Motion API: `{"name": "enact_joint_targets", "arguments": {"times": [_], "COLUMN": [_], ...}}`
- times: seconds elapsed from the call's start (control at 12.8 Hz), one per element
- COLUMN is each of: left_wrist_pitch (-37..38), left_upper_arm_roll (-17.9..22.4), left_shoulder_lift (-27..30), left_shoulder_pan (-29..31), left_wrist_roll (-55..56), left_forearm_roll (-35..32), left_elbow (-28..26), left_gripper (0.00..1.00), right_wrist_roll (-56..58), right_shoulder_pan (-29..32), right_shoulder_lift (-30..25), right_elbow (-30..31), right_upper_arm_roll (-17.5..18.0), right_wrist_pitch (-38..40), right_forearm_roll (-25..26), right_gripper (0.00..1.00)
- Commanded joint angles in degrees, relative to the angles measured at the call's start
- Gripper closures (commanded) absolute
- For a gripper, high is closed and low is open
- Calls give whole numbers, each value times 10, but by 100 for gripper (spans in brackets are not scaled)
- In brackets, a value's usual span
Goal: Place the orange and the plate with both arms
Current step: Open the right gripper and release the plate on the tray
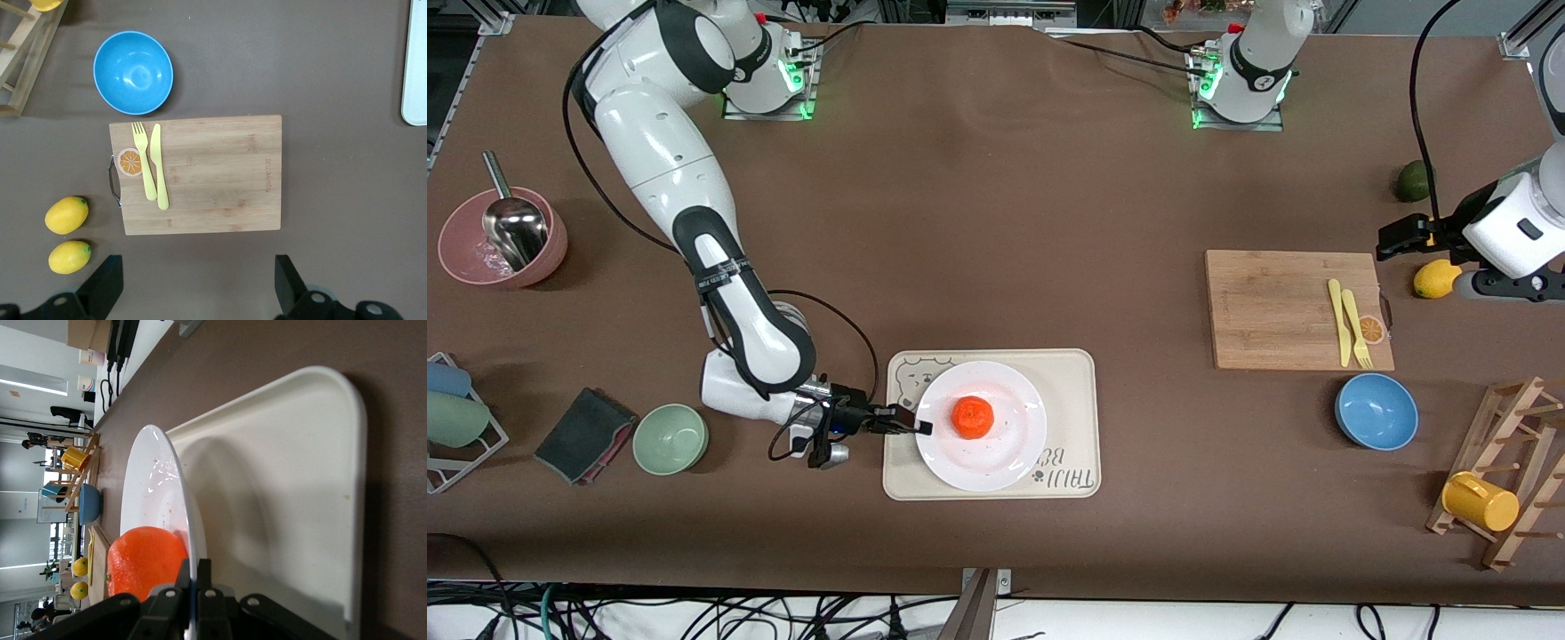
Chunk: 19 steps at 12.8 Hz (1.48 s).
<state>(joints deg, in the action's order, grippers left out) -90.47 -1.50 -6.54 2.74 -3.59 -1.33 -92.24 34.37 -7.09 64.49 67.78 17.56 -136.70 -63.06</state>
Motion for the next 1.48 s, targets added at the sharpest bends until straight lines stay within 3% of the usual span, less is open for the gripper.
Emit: {"name": "enact_joint_targets", "arguments": {"times": [0.0,0.08,0.16,0.23,0.78,0.94,1.17,1.4], "left_wrist_pitch": [2,2,2,2,2,2,2,2], "left_upper_arm_roll": [1,1,1,1,1,1,1,1], "left_shoulder_lift": [-6,-6,-6,-6,-6,-6,-6,-6], "left_shoulder_pan": [0,0,0,0,0,0,0,0], "left_wrist_roll": [-12,-12,-12,-12,-12,-12,-12,-12], "left_forearm_roll": [-5,-5,-5,-5,-5,-5,-5,-5], "left_elbow": [14,14,14,14,14,14,14,14], "left_gripper": [0,0,0,0,0,0,0,0], "right_wrist_roll": [-15,-15,-12,-10,-33,-70,-143,-160], "right_shoulder_pan": [-15,-16,-17,-17,-11,-11,-10,-2], "right_shoulder_lift": [19,18,17,14,-23,-57,-107,-167], "right_elbow": [-29,-29,-28,-28,-27,-24,-25,-26], "right_upper_arm_roll": [-5,-5,-5,-5,-5,-6,-35,-66], "right_wrist_pitch": [-11,-12,-12,-12,-7,7,101,238], "right_forearm_roll": [12,12,13,19,179,253,393,473], "right_gripper": [100,100,78,1,0,0,0,0]}}
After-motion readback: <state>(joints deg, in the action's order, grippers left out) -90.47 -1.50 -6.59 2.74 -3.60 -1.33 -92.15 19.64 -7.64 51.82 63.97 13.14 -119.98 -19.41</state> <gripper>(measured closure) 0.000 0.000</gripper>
